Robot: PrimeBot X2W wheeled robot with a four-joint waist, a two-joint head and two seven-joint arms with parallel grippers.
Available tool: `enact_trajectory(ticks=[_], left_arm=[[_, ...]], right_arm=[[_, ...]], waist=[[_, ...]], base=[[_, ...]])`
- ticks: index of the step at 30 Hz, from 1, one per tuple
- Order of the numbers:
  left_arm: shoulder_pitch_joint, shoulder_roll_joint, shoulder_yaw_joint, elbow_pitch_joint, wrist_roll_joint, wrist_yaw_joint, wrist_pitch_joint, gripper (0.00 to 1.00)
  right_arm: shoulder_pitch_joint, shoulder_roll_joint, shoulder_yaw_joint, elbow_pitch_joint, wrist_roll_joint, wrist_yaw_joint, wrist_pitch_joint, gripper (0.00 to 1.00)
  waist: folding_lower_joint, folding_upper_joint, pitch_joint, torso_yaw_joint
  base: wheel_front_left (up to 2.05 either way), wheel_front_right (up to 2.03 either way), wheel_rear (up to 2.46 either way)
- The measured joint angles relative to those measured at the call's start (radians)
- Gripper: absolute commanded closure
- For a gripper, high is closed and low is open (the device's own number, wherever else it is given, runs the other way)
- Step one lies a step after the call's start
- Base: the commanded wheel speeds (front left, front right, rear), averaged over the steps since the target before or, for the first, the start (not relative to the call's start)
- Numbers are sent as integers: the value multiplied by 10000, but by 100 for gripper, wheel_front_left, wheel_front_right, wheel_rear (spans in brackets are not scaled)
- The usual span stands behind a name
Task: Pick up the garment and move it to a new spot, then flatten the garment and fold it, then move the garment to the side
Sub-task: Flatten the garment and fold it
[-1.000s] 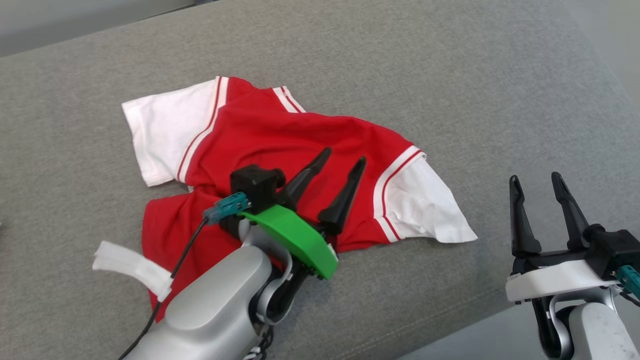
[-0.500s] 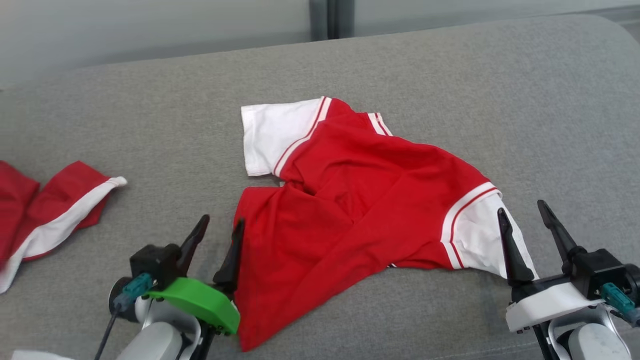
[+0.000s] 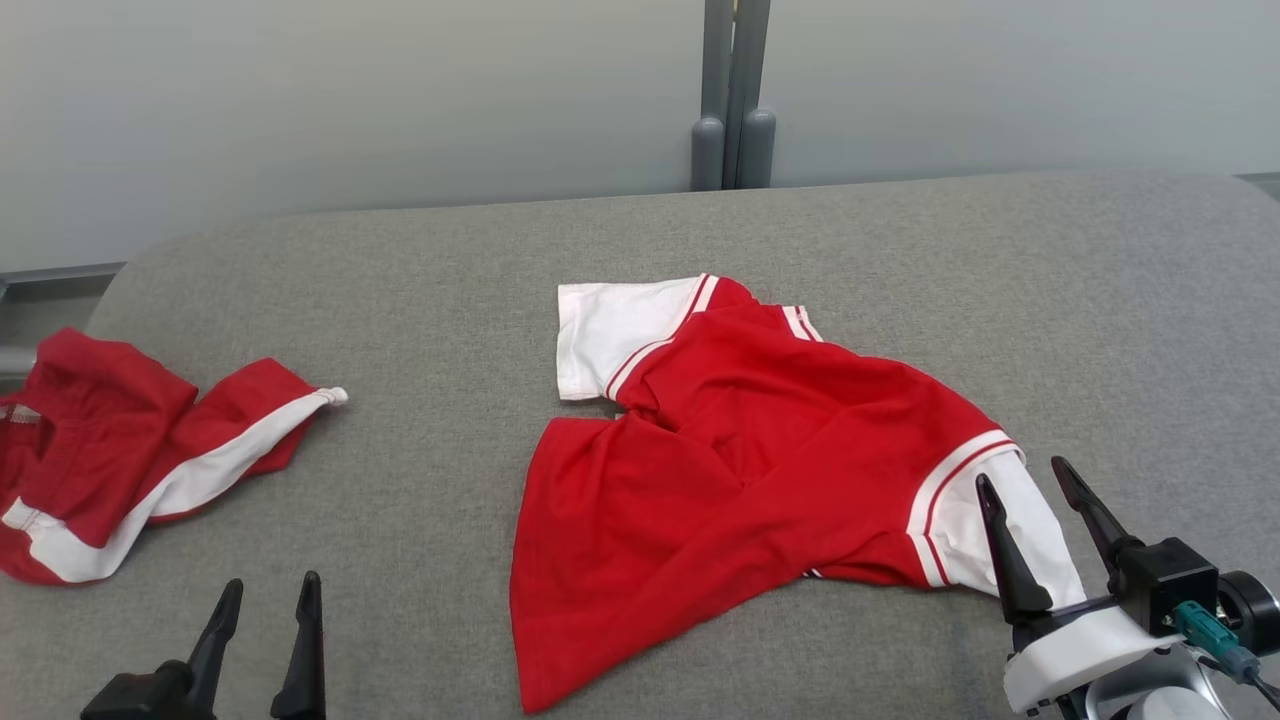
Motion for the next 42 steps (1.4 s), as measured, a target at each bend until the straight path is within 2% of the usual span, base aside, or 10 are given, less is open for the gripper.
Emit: enact_trajectory(ticks=[6,10,14,25,36,39,41,42], left_arm=[[480,-568,1340,-339,627,-652,0,0],[524,-882,1689,-337,894,-1133,0,0],[499,-1083,1785,-176,1131,-1369,0,0],[-26,-1360,1609,247,1229,-1526,0,0],[-48,-1246,1208,443,894,-1536,-12,0],[21,-1371,499,662,224,-1536,732,0],[10,-1409,151,449,-205,-1536,1386,0],[15,-1429,-59,209,-533,-1536,2025,0]], right_arm=[[4,23,-127,188,-2,0,0,0],[-3,42,-213,274,0,0,0,0],[-59,54,-274,364,0,0,0,0],[-331,128,-290,608,17,0,0,0],[-433,-17,-247,784,-40,2,0,0],[-337,-173,-523,1732,-180,0,295,0],[-340,-414,-481,1965,-267,6,978,0],[-453,-721,-198,1956,-265,6,1770,0]], waist=[[0,0,-75,-279],[0,0,-48,-424],[0,0,-2,-527],[0,0,42,-615],[0,0,45,-659],[0,0,40,-647],[0,0,105,-641],[0,0,210,-654]], base=[[0,0,0],[0,0,0],[0,0,0],[0,0,0],[0,0,0],[0,0,0],[0,0,0],[0,0,0]])
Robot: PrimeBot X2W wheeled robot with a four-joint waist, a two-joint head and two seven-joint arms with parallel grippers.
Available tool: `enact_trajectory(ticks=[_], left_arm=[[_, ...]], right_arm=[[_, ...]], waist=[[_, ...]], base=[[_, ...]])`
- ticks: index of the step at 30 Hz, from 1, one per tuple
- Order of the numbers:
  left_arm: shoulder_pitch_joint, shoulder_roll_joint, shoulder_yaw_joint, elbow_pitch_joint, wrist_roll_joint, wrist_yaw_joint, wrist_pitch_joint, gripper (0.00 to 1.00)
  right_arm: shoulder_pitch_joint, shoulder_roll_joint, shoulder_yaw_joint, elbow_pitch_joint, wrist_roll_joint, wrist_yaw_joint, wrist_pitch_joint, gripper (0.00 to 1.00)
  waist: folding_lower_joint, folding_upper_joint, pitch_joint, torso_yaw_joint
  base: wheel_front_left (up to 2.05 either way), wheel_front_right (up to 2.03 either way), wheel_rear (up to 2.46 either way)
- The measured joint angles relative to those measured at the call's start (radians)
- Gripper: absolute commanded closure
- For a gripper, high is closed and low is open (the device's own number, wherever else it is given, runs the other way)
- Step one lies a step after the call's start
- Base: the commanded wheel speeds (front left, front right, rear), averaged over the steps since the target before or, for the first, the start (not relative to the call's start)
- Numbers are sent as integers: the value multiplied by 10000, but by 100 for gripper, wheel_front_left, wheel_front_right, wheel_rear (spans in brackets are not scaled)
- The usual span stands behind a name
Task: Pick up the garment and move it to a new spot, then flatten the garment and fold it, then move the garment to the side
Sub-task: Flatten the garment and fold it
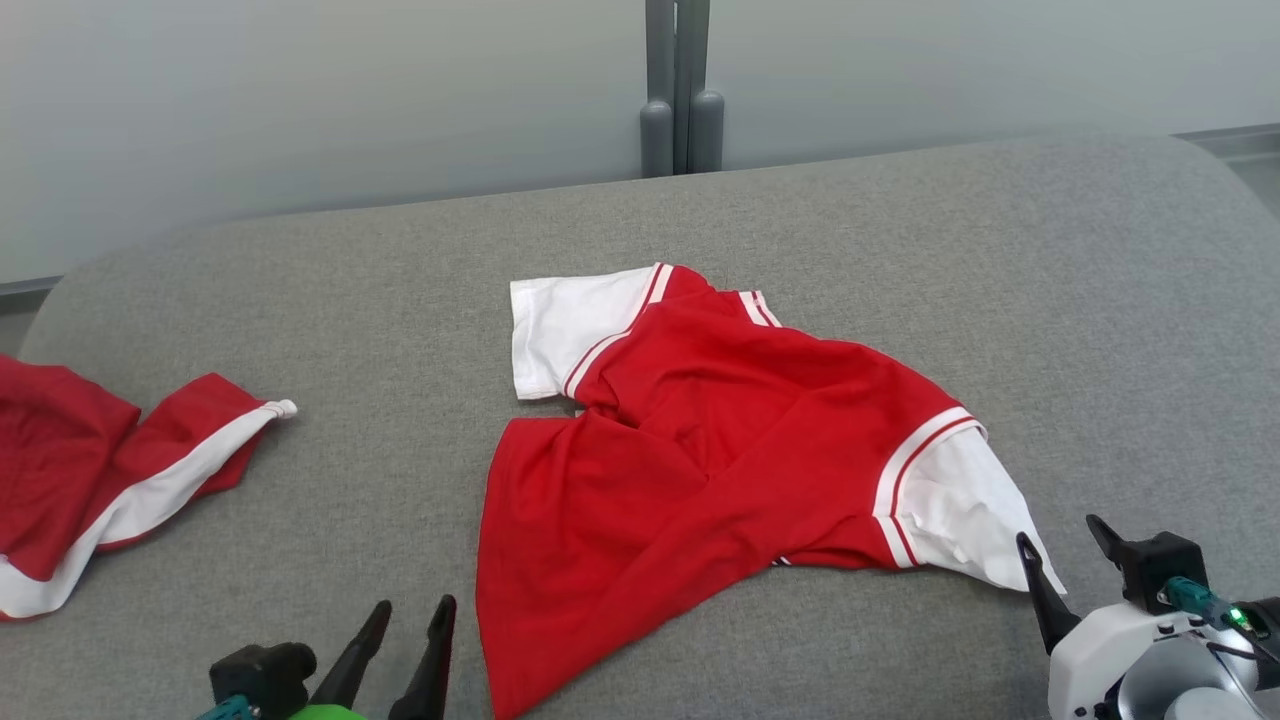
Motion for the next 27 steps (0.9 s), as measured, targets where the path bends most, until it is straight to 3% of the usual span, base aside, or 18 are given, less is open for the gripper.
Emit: enact_trajectory(ticks=[4,8,17,19,22,24,27], left_arm=[[126,-25,-301,-656,-385,201,1373,0],[190,-44,-357,-1630,-744,673,2399,0],[459,12,-763,-2667,-1145,1398,4249,0],[507,82,-727,-2654,-1170,1639,4475,0],[527,94,-734,-2550,-1197,1816,4711,0],[523,42,-767,-2462,-1260,1835,4782,0],[480,-6,-849,-2148,-1241,1902,4819,0]], right_arm=[[-69,-387,568,-182,500,0,1396,0],[-198,-750,1055,-642,1187,0,2604,0],[-633,-1195,1546,-800,1816,0,4033,0],[-698,-1271,1536,-779,1850,0,4100,15],[-867,-1304,1465,-711,1864,0,4190,47],[-915,-1308,1438,-644,1883,0,4219,42],[-1059,-1304,1432,-558,1958,2,4219,47]], waist=[[0,0,183,-63],[0,0,401,-103],[0,0,987,-103],[0,0,1134,-82],[1,0,1342,-60],[0,0,1464,-53],[0,0,1634,-56]], base=[[0,0,0],[0,0,0],[0,0,0],[0,0,0],[0,0,0],[0,0,0],[0,0,0]])
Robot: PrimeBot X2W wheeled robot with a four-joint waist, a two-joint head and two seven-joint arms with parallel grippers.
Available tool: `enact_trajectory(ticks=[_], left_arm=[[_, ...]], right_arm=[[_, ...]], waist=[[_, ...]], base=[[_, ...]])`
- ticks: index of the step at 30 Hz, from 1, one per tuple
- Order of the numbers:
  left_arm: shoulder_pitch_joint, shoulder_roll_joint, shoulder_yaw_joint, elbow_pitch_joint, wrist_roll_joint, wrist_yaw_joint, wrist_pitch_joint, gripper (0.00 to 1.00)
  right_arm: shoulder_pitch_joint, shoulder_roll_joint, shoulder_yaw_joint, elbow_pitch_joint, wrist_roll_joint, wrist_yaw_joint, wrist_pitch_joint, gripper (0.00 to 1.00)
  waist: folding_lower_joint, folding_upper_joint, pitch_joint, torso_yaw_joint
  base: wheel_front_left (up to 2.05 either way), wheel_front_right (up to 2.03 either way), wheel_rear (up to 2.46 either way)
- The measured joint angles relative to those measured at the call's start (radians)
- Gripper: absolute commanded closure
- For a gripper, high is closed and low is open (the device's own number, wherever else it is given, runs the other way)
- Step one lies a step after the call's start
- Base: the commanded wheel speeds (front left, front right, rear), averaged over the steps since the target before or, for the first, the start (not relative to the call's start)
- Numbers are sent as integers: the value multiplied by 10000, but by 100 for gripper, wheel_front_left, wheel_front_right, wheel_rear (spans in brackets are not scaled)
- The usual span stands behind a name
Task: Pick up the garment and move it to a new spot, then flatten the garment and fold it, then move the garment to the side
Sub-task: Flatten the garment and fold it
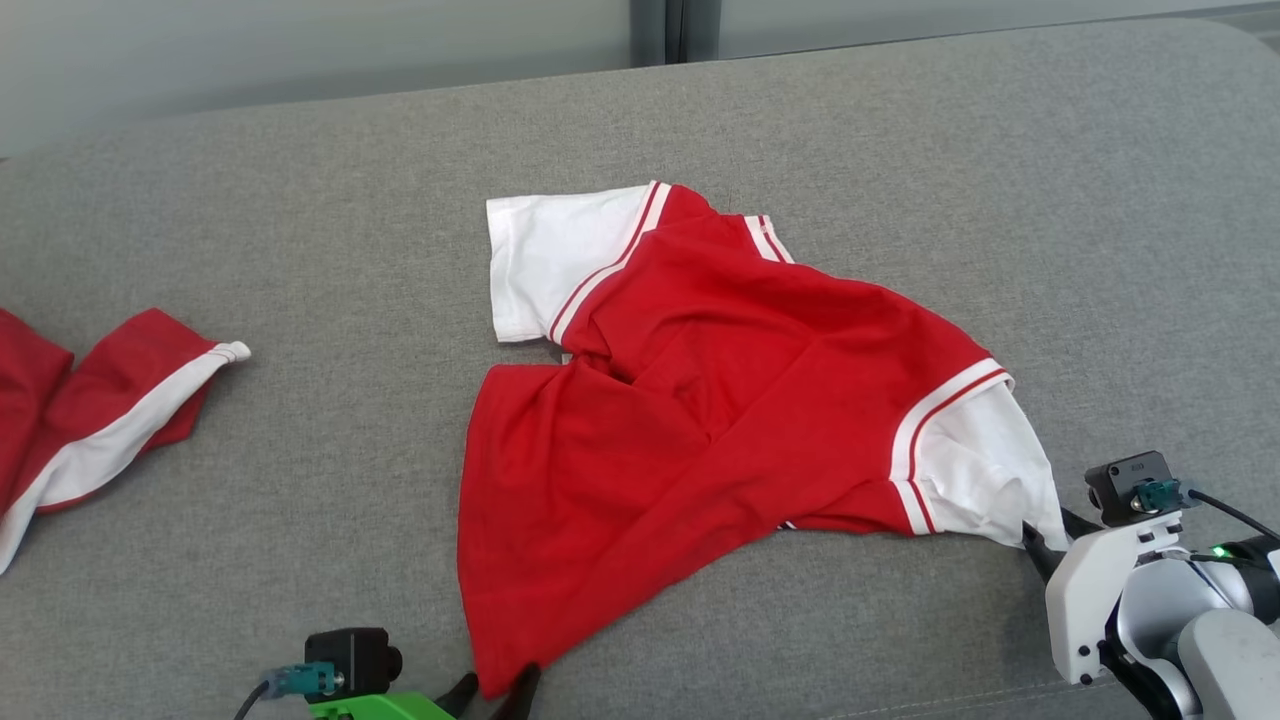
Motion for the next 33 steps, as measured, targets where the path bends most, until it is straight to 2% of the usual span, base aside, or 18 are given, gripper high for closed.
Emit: enact_trajectory(ticks=[2,4,6,7,8,9,13,15,17,21,23,28,33], left_arm=[[-66,-82,-63,274,-8,-17,-12,0],[-218,-249,-94,830,-40,-270,-339,0],[-491,-328,-128,1590,8,-650,-853,0],[-599,-405,-98,1904,-6,-790,-1114,13],[-714,-445,-113,2169,10,-932,-1337,93],[-830,-493,-130,2414,38,-1064,-1515,100],[-1138,-527,-67,2761,-232,-1467,-1710,100],[-1227,-602,36,2364,-878,-1668,-1492,100],[-1219,-527,190,1388,-1808,-1766,-1014,100],[-1011,134,819,-1185,-3200,-1837,-251,100],[-854,435,1267,-2520,-3611,-1616,38,100],[-1069,1133,2324,-5231,-4525,-688,899,100],[-2382,1618,3423,-6615,-5265,282,1496,100]], right_arm=[[-49,8,-4,25,21,0,10,53],[-124,31,4,31,36,2,10,60],[-205,52,4,52,127,0,-6,100],[-238,69,36,58,199,0,-29,100],[-250,84,71,75,313,0,-29,100],[-274,79,205,65,437,-2,-13,100],[-273,-19,393,-380,2061,-31,115,100],[-214,-6,364,-1009,3290,-8,100,100],[-114,-224,222,-1860,4623,-8,153,100],[267,-959,-359,-3386,6487,-12,426,100],[347,-1135,-702,-4148,7329,-12,500,100],[291,-1499,-1873,-5693,8949,-13,499,100],[-617,-1647,-2989,-7001,10333,-12,537,100]], waist=[[0,0,100,-13],[-1,0,199,-34],[0,0,287,-56],[0,0,325,-66],[0,0,355,-75],[0,0,380,-85],[0,0,424,-136],[0,0,413,-149],[0,0,356,-157],[0,0,207,-194],[0,0,125,-226],[0,0,-35,-318],[0,0,53,-363]], base=[[0,0,0],[0,0,0],[0,0,0],[0,0,0],[0,0,0],[0,0,0],[0,0,0],[0,0,0],[0,0,0],[0,0,0],[0,0,0],[0,0,0],[0,0,0]])
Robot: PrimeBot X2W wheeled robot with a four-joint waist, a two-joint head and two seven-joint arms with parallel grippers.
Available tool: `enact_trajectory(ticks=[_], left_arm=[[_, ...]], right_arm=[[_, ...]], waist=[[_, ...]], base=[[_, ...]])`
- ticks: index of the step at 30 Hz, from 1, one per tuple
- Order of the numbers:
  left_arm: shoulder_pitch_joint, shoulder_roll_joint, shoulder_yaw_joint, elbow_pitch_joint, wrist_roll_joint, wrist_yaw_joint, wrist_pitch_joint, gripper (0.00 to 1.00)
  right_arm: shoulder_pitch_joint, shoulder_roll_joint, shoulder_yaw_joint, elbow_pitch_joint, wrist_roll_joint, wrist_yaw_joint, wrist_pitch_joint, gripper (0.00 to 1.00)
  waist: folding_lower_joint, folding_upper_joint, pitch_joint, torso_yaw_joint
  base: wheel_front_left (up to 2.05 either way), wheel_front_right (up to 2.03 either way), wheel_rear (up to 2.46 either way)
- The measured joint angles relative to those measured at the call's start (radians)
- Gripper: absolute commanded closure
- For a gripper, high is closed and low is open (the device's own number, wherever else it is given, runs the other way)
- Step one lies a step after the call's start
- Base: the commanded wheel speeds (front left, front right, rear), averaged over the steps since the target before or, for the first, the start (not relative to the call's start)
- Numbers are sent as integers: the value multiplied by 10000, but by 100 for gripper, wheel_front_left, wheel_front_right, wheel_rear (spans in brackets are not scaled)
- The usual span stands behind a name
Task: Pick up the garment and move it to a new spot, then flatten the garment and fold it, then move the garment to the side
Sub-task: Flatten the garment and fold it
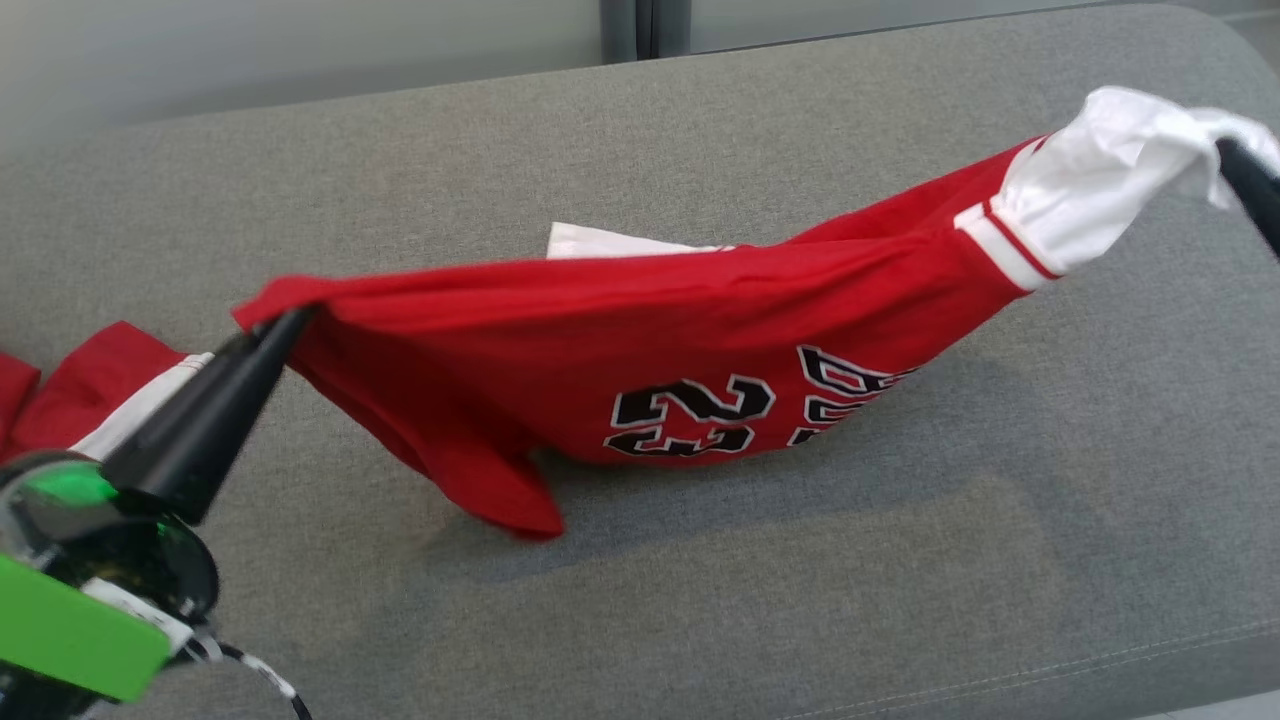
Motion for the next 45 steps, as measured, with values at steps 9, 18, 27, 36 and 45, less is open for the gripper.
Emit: enact_trajectory(ticks=[9,18,27,36,45], left_arm=[[-3973,920,848,1329,-322,1498,646,100],[-8976,1246,-980,6738,2322,880,-474,100],[-13630,591,-1517,10982,4669,-617,-4934,100],[-14161,165,-2146,12703,4869,-2165,-8282,100],[-10336,892,-3519,11844,3580,-2186,-8324,100]], right_arm=[[-1989,-811,67,416,715,-2,1490,100],[-8499,2391,1776,4782,-3181,-2,-420,100],[-14325,4765,1352,9308,-7639,2,-5208,100],[-14730,4872,3147,10147,-6456,0,-6514,100],[-10322,3870,4412,9304,-5229,-2,-6514,100]], waist=[[0,0,797,48],[4,0,2383,106],[4,0,4052,202],[3,0,5409,519],[1,-1,5728,565]], base=[[0,0,0],[0,0,0],[0,0,0],[0,0,0],[0,0,0]])
